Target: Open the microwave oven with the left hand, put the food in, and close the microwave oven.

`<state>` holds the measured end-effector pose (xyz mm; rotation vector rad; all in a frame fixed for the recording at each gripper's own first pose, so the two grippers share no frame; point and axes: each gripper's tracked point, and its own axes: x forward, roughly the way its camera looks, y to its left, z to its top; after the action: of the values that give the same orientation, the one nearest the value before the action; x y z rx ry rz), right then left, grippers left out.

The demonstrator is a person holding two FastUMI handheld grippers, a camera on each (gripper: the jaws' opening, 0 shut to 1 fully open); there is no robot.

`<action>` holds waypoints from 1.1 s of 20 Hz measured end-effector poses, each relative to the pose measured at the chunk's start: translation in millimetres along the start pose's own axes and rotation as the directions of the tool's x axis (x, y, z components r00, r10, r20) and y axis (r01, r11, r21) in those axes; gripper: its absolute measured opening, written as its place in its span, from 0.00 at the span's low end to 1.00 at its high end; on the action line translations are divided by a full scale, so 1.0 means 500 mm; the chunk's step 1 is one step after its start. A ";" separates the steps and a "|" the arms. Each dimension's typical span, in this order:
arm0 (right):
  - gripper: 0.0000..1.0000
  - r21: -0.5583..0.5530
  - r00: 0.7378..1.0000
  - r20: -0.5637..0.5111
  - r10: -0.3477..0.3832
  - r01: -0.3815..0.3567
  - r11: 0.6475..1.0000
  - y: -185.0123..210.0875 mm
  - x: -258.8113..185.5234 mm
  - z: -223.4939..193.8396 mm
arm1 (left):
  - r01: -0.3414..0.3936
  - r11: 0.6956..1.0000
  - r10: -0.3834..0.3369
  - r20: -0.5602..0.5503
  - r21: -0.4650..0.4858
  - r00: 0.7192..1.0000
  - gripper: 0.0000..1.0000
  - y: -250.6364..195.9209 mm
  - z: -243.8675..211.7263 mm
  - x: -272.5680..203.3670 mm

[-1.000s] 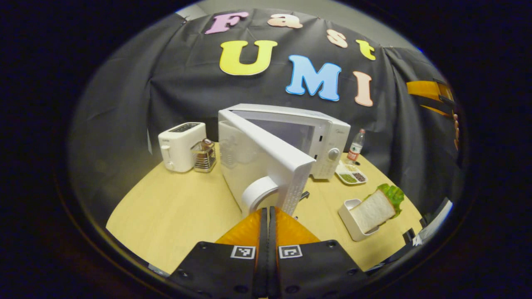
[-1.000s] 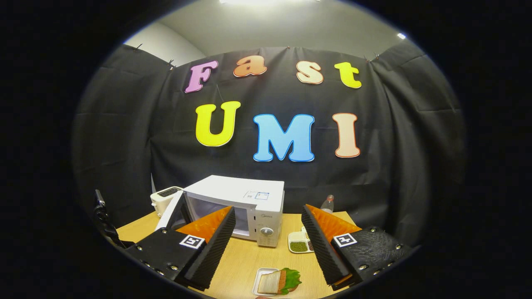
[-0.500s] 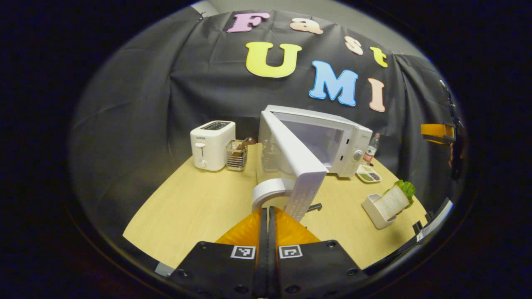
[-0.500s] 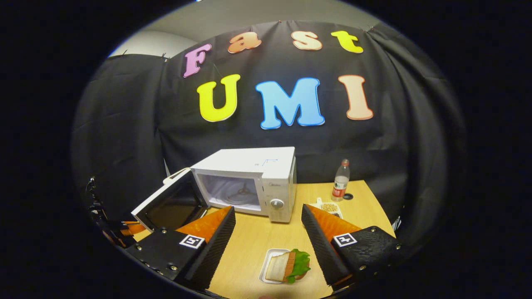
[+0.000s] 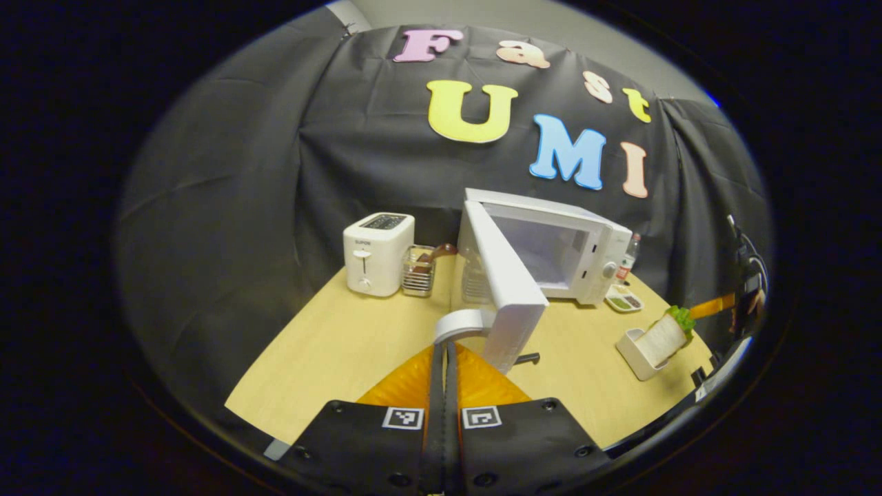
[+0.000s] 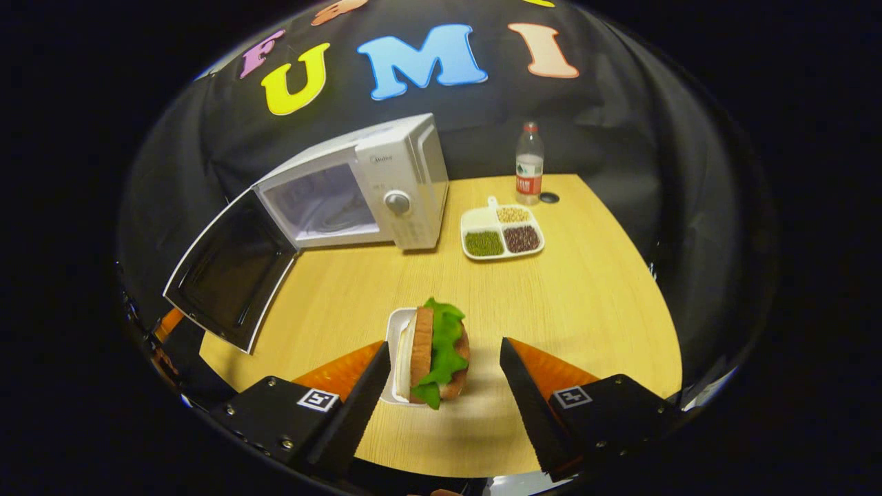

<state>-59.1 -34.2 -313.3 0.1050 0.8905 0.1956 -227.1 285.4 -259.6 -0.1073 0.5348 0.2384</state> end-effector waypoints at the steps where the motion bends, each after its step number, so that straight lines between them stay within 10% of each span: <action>1: 0.97 0.012 1.000 -0.024 -0.002 0.002 1.000 -0.006 0.010 -0.016 | -0.014 1.000 0.015 0.032 -0.012 0.999 0.07 -0.002 0.025 -0.019; 6: 0.99 0.056 0.996 -0.090 0.029 -0.024 0.998 0.006 0.040 -0.059 | -0.030 1.000 0.030 0.263 -0.003 0.964 0.07 -0.102 0.240 -0.115; 10: 0.72 0.106 0.981 -0.147 0.129 -0.114 0.988 0.048 0.053 -0.085 | 0.048 0.999 -0.053 0.381 0.022 0.923 0.65 -0.229 0.355 -0.129; 12: 0.37 0.127 0.983 -0.113 0.142 -0.128 0.984 0.053 0.052 -0.074 | 0.086 0.995 -0.096 0.390 0.044 0.916 0.86 -0.276 0.367 -0.117; 14: 0.15 0.144 0.987 -0.099 0.128 -0.113 0.983 0.048 0.039 -0.070 | 0.105 0.993 -0.120 0.378 0.059 0.918 0.84 -0.298 0.369 -0.101; 22: 0.15 0.206 0.961 0.063 0.271 -0.278 0.938 0.139 -0.033 0.037 | 0.109 0.991 -0.130 0.392 0.075 0.911 0.90 -0.341 0.404 -0.089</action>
<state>-63.4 30.0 -277.3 0.4338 0.8597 0.3575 -121.7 144.5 -57.3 -0.0388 0.1282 0.1206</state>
